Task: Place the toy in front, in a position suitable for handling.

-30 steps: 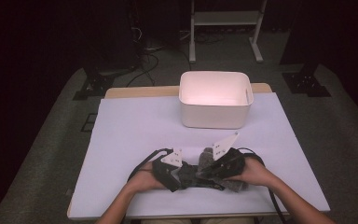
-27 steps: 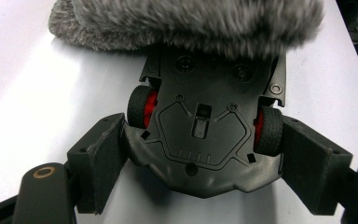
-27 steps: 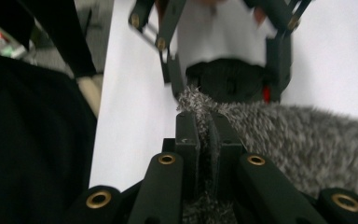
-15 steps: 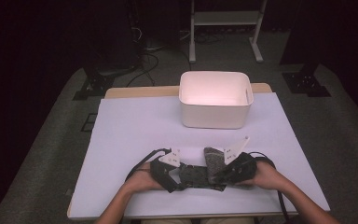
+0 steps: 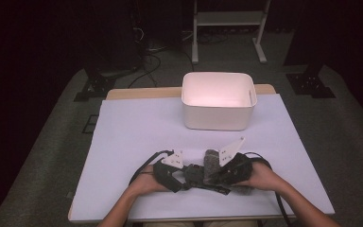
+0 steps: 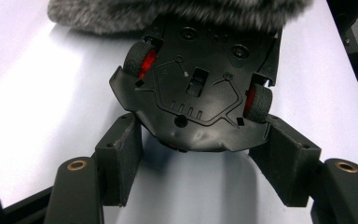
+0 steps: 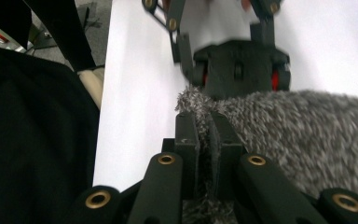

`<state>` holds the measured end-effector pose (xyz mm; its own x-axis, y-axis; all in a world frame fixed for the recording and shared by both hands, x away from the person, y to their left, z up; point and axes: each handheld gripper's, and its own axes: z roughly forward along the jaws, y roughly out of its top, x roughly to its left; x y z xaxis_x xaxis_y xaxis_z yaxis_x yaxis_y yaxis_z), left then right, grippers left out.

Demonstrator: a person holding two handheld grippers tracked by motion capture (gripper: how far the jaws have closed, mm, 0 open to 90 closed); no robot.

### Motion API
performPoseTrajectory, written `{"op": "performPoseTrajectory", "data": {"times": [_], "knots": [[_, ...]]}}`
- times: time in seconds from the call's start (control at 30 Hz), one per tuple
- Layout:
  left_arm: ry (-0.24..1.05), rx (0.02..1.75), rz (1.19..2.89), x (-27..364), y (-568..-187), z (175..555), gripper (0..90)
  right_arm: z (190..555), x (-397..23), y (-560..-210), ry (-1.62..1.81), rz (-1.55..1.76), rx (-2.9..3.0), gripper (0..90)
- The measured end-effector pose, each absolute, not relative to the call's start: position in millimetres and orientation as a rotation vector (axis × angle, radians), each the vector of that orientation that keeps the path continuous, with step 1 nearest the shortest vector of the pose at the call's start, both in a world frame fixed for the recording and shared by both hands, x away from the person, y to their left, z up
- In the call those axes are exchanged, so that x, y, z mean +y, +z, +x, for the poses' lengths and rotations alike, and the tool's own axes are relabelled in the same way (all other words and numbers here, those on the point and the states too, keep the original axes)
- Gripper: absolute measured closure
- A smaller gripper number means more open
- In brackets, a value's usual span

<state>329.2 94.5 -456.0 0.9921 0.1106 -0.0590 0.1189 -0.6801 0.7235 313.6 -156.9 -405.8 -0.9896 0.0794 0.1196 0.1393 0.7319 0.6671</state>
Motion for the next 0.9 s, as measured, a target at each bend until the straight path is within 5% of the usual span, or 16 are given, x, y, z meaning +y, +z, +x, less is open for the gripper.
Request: {"op": "performPoseTrajectory", "data": {"times": [0.17, 0.47, 0.9], "knots": [[-0.035, 0.146, 2.316, 95.8, -456.8, 331.7, 32.7, 310.5, -142.5, -408.1, -1.076, -0.131, -2.854, 82.8], [-0.037, 0.109, 2.303, 85.2, -456.0, 337.2, 17.8, 302.7, -177.5, -414.2, -1.066, -0.211, -2.855, 83.4], [-0.043, 0.088, 2.289, 84.8, -459.4, 336.5, 24.0, 307.0, -187.7, -415.7, -1.066, -0.224, -2.836, 84.0]]}}
